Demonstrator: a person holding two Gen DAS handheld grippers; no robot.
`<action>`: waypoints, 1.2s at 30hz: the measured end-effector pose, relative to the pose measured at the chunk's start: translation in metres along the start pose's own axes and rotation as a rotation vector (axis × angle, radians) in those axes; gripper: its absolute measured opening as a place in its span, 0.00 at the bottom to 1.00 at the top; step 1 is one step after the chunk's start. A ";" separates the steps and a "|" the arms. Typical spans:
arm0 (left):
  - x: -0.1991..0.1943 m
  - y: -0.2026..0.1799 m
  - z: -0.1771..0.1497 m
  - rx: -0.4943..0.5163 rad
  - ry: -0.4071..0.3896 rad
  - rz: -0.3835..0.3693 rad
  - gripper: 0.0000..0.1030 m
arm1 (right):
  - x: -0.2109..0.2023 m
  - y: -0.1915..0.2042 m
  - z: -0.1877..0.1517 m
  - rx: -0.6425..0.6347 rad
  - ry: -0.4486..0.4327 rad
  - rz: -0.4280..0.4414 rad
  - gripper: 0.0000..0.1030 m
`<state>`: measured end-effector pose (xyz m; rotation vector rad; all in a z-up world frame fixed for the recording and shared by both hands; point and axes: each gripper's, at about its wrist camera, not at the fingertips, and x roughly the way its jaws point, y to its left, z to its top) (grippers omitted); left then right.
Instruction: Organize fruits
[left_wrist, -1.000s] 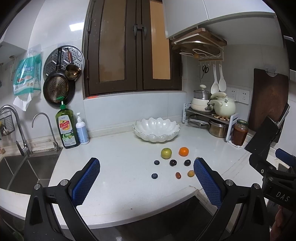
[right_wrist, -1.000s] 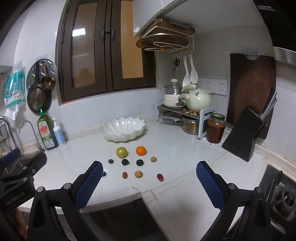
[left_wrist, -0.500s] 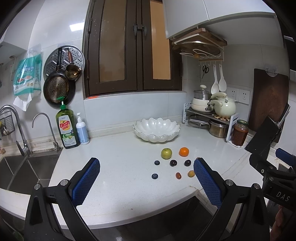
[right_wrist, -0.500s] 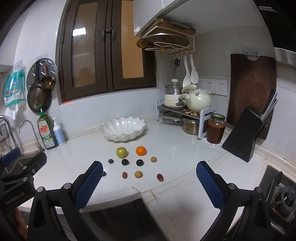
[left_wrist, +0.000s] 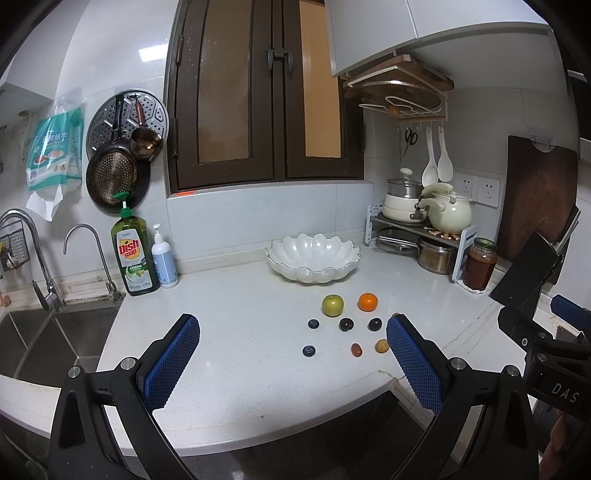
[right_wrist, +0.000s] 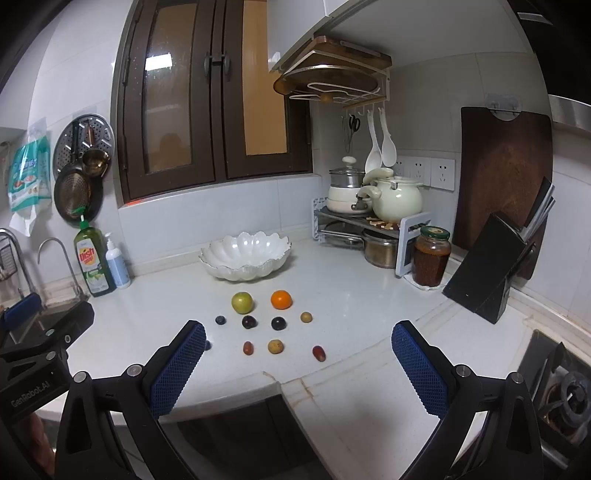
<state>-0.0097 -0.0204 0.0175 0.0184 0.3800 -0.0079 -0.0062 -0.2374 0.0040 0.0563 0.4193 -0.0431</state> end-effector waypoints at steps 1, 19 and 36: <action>0.001 0.000 0.000 0.001 0.001 0.000 1.00 | 0.000 0.000 0.000 0.000 -0.001 -0.001 0.99; 0.037 0.002 -0.014 0.008 0.081 -0.005 1.00 | 0.043 0.001 -0.013 0.025 0.098 0.010 0.98; 0.115 0.000 -0.024 0.038 0.199 -0.034 0.87 | 0.120 0.011 -0.022 0.016 0.210 -0.001 0.83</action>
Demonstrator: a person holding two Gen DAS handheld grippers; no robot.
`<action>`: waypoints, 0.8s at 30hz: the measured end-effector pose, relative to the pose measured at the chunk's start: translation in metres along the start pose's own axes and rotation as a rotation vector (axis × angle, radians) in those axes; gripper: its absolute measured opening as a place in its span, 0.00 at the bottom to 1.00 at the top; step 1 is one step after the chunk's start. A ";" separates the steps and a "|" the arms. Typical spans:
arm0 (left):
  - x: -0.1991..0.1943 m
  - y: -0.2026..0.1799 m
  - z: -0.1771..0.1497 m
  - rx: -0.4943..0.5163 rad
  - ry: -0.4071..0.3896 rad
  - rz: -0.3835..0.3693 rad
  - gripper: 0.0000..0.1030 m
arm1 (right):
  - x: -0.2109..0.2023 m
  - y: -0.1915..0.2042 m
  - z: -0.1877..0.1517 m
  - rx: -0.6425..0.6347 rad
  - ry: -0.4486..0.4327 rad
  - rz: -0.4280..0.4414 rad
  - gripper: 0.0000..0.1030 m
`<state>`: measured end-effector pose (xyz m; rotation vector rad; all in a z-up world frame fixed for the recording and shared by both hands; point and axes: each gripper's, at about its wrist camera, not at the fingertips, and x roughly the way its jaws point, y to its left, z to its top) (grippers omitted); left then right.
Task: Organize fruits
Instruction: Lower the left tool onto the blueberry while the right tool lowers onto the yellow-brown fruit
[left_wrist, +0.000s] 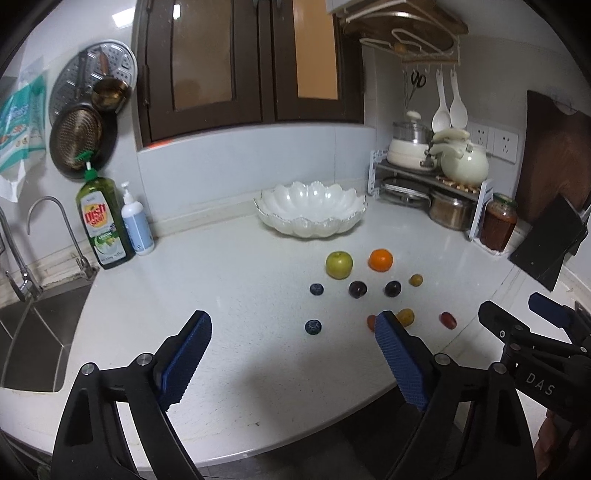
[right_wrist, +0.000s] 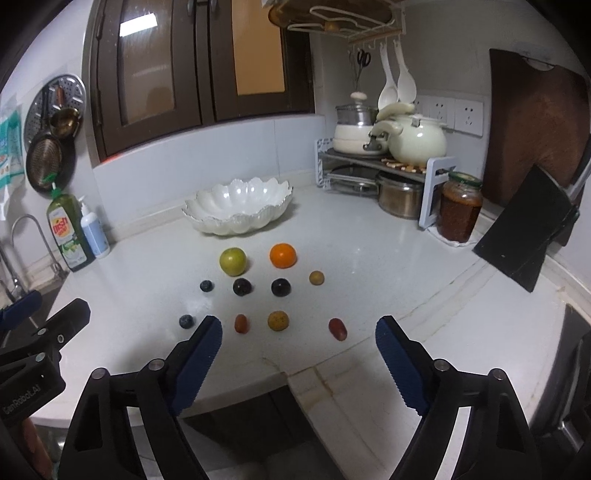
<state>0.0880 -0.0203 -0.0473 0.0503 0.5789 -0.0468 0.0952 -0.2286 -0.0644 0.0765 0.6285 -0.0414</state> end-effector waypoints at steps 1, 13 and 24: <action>0.006 0.000 0.000 0.003 0.012 -0.006 0.86 | 0.005 0.001 0.000 -0.002 0.008 0.001 0.81; 0.075 -0.002 -0.004 0.016 0.123 -0.044 0.76 | 0.068 0.012 -0.003 -0.016 0.117 0.013 0.70; 0.130 -0.003 -0.009 0.022 0.212 -0.068 0.68 | 0.117 0.015 -0.003 -0.010 0.174 0.005 0.61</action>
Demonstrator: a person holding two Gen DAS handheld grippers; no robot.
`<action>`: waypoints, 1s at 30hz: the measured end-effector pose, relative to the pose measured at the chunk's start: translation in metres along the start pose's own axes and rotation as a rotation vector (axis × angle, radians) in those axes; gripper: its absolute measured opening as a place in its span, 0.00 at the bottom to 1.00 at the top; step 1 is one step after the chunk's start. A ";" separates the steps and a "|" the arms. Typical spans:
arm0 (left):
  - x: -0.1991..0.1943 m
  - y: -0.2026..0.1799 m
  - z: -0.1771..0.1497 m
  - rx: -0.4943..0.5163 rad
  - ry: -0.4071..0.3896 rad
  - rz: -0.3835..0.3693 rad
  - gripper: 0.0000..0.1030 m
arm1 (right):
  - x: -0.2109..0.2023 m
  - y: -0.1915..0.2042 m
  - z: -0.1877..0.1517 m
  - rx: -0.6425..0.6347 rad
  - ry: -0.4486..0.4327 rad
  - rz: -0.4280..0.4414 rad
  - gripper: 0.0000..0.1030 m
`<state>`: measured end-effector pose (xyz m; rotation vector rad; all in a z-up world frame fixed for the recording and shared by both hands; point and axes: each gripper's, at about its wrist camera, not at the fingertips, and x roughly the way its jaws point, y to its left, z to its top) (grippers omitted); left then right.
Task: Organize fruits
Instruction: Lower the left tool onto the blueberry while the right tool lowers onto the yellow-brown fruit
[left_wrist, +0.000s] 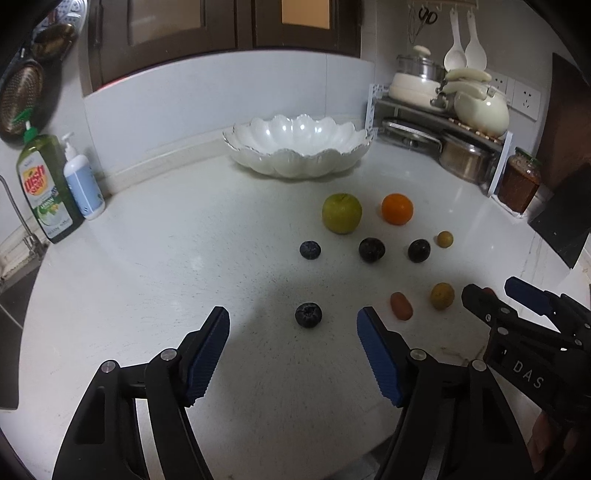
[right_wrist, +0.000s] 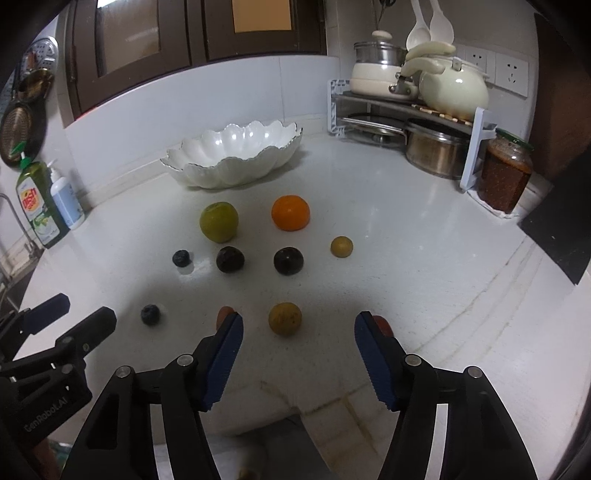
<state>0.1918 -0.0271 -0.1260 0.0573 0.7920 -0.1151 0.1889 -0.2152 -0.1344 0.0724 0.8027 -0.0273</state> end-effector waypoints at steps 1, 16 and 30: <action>0.004 0.000 0.000 0.001 0.005 0.001 0.67 | 0.002 0.000 0.001 0.000 0.003 -0.001 0.61; 0.045 -0.001 -0.001 -0.009 0.089 -0.057 0.51 | 0.032 0.006 0.000 -0.001 0.055 -0.010 0.51; 0.065 -0.002 -0.002 -0.023 0.143 -0.092 0.32 | 0.047 0.005 -0.001 0.004 0.080 -0.012 0.45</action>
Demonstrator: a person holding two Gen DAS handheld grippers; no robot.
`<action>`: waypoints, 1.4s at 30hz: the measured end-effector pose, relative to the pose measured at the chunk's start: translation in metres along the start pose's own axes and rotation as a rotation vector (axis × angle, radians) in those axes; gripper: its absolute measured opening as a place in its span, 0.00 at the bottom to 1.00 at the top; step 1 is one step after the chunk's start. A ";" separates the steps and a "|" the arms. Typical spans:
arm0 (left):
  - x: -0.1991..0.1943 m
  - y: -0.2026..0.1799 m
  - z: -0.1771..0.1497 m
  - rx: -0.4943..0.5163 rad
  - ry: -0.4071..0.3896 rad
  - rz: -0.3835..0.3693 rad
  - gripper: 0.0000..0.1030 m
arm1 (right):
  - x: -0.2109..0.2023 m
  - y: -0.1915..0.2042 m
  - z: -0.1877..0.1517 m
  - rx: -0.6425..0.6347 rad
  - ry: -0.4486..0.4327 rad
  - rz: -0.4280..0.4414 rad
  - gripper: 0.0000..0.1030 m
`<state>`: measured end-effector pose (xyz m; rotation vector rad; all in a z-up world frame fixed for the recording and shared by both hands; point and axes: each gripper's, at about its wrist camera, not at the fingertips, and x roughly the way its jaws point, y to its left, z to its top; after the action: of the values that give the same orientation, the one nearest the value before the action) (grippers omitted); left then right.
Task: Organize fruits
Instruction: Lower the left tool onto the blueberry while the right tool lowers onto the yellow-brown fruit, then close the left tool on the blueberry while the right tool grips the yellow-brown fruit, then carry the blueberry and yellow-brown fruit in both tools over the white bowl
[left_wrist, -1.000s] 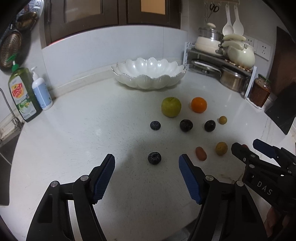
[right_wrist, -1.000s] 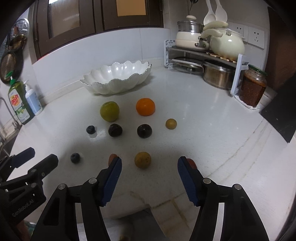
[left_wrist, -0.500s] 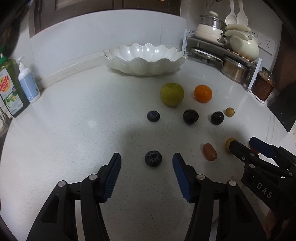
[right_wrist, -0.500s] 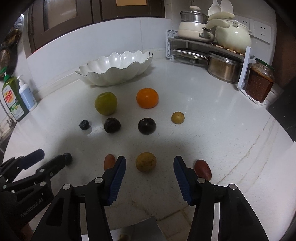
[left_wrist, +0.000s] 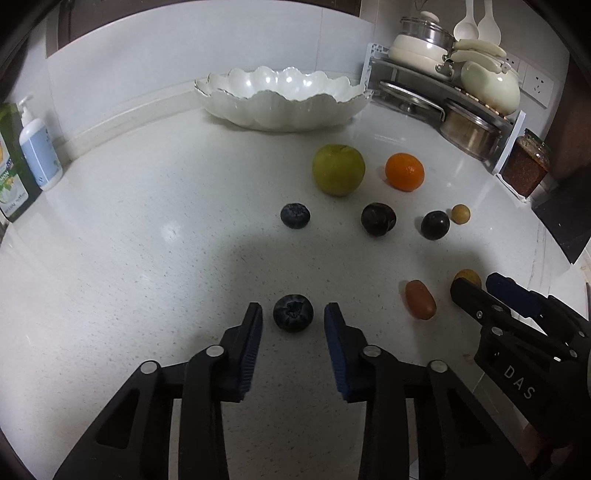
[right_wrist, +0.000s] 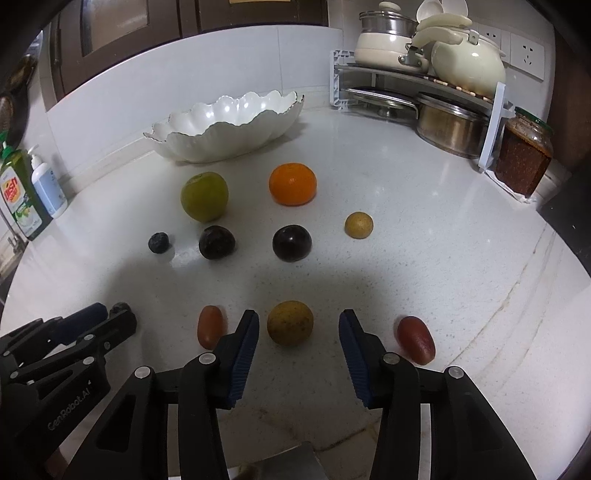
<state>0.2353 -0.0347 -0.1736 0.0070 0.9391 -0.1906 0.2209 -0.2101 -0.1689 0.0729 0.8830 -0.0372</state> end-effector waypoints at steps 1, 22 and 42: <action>0.001 0.000 0.000 -0.001 0.003 -0.001 0.31 | 0.001 0.000 -0.001 0.001 0.001 0.000 0.44; -0.018 0.000 0.011 0.045 -0.070 0.009 0.23 | -0.010 0.010 0.002 -0.027 -0.023 0.025 0.27; -0.073 0.013 0.057 0.064 -0.235 -0.003 0.23 | -0.055 0.039 0.049 -0.052 -0.158 0.045 0.27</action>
<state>0.2409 -0.0151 -0.0827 0.0412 0.6985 -0.2192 0.2264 -0.1754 -0.0935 0.0409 0.7237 0.0214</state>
